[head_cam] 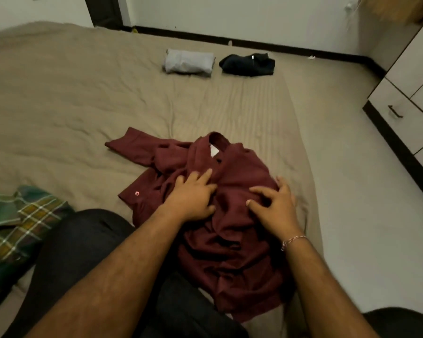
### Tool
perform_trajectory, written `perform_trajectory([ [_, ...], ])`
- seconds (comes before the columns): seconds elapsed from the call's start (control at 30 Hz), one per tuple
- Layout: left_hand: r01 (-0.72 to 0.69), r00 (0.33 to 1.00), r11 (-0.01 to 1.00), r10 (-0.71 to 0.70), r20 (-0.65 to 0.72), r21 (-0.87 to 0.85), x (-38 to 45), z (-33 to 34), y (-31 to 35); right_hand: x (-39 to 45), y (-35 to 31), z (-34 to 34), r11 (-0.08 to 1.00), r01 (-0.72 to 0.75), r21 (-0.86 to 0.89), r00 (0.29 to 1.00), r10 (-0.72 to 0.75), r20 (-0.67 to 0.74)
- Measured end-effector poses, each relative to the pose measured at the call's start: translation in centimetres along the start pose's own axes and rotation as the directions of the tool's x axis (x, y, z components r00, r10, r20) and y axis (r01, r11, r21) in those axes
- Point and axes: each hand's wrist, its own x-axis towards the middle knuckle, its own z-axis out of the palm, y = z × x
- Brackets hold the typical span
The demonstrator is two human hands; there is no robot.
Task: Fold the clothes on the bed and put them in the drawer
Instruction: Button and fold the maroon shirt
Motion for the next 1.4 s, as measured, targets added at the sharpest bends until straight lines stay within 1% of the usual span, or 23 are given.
perform_trajectory([
  [0.1,0.123,0.992,0.992,-0.123,0.003,-0.009,-0.8,1.1,-0.5,0.7,1.4,1.2,0.997,-0.004,-0.075,0.997,0.01,0.076],
  [0.2,0.217,0.971,0.974,-0.222,-0.087,-0.07,-2.3,0.1,-1.1,-0.2,2.2,1.5,0.975,-0.036,0.218,0.977,0.08,-0.197],
  [0.3,0.25,0.917,0.895,-0.341,-0.206,-0.371,-3.5,-0.8,-1.8,-0.8,1.7,0.8,0.881,-0.044,0.471,0.9,0.239,-0.364],
  [0.37,0.117,0.774,0.672,-0.523,-0.356,-0.731,-3.8,-1.8,-2.2,-0.7,0.8,0.3,0.799,0.008,0.601,0.867,0.294,-0.403],
  [0.4,0.015,0.666,0.471,-0.663,-0.342,-0.882,-3.7,-2.1,-2.6,-0.9,0.2,0.1,0.764,0.032,0.645,0.862,0.306,-0.405],
  [0.47,-0.223,0.483,0.045,-0.863,-0.15,-0.974,-3.7,-2.9,-3.5,-1.4,-1.0,-0.1,0.765,0.104,0.636,0.867,0.244,-0.435],
  [0.53,-0.335,0.407,-0.164,-0.913,0.015,-0.928,-3.8,-3.1,-4.7,-2.5,-2.5,0.3,0.826,0.212,0.523,0.88,0.071,-0.469],
  [0.57,-0.288,0.38,-0.13,-0.925,0.012,-0.949,-3.8,-3.0,-5.2,-3.1,-3.3,0.8,0.842,0.266,0.47,0.888,-0.023,-0.46],
  [0.6,-0.186,0.349,0.006,-0.934,-0.071,-0.983,-4.1,-3.2,-5.4,-3.8,-4.1,1.4,0.848,0.299,0.437,0.899,-0.097,-0.428],
  [0.63,-0.077,0.342,0.223,-0.91,-0.236,-0.972,-4.4,-3.3,-5.4,-4.2,-4.7,2.0,0.854,0.318,0.412,0.909,-0.15,-0.389],
  [0.7,-0.095,0.42,0.653,-0.658,-0.625,-0.751,-4.7,-4.1,-4.7,-4.8,-5.6,2.9,0.857,0.341,0.386,0.914,-0.206,-0.349],
  [0.77,-0.188,0.545,0.843,-0.338,-0.768,-0.504,-4.0,-4.4,-4.0,-4.8,-5.7,2.9,0.849,0.342,0.402,0.912,-0.198,-0.359],
  [0.83,-0.096,0.669,0.884,-0.284,-0.687,-0.458,-2.2,-3.4,-4.6,-4.5,-5.1,2.5,0.845,0.357,0.398,0.898,-0.193,-0.395],
  [0.9,0.145,0.769,0.779,-0.477,-0.427,-0.61,-0.4,-2.5,-5.8,-4.2,-4.2,1.8,0.852,0.393,0.346,0.883,-0.244,-0.402],
  [0.97,0.405,0.777,0.688,-0.606,-0.17,-0.602,0.6,-1.7,-6.7,-4.0,-3.2,1.2,0.824,0.459,0.333,0.879,-0.366,-0.306],
  [1.0,0.459,0.763,0.69,-0.629,-0.15,-0.56,0.8,-1.4,-6.7,-4.0,-3.0,0.8,0.801,0.492,0.341,0.87,-0.439,-0.225],
  [1.07,0.396,0.691,0.729,-0.637,-0.341,-0.559,0.9,-1.4,-6.2,-4.4,-2.9,0.5,0.784,0.531,0.321,0.834,-0.551,-0.033],
  [1.13,0.121,0.601,0.837,-0.49,-0.632,-0.534,1.4,-2.5,-5.4,-4.8,-3.2,0.9,0.785,0.569,0.246,0.783,-0.608,0.129],
  [1.2,-0.136,0.693,0.878,-0.248,-0.678,-0.46,2.7,-3.8,-5.6,-5.1,-3.4,1.8,0.782,0.582,0.224,0.75,-0.623,0.224],
  [1.27,-0.205,0.873,0.894,-0.017,-0.488,-0.398,3.9,-4.1,-6.6,-5.4,-3.5,2.2,0.776,0.571,0.27,0.778,-0.616,0.125],
  [1.3,-0.197,0.92,0.931,0.068,-0.385,-0.308,4.2,-3.7,-7.2,-5.4,-3.5,2.3,0.791,0.545,0.278,0.819,-0.573,0.025],
  [1.37,-0.197,0.92,0.967,0.126,-0.372,-0.16,3.8,-1.9,-7.7,-4.9,-2.6,1.8,0.857,0.435,0.277,0.9,-0.399,-0.178],
  [1.4,-0.185,0.888,0.957,0.066,-0.456,-0.222,3.6,-1.2,-7.9,-4.3,-1.9,1.4,0.893,0.369,0.258,0.918,-0.306,-0.254],
])
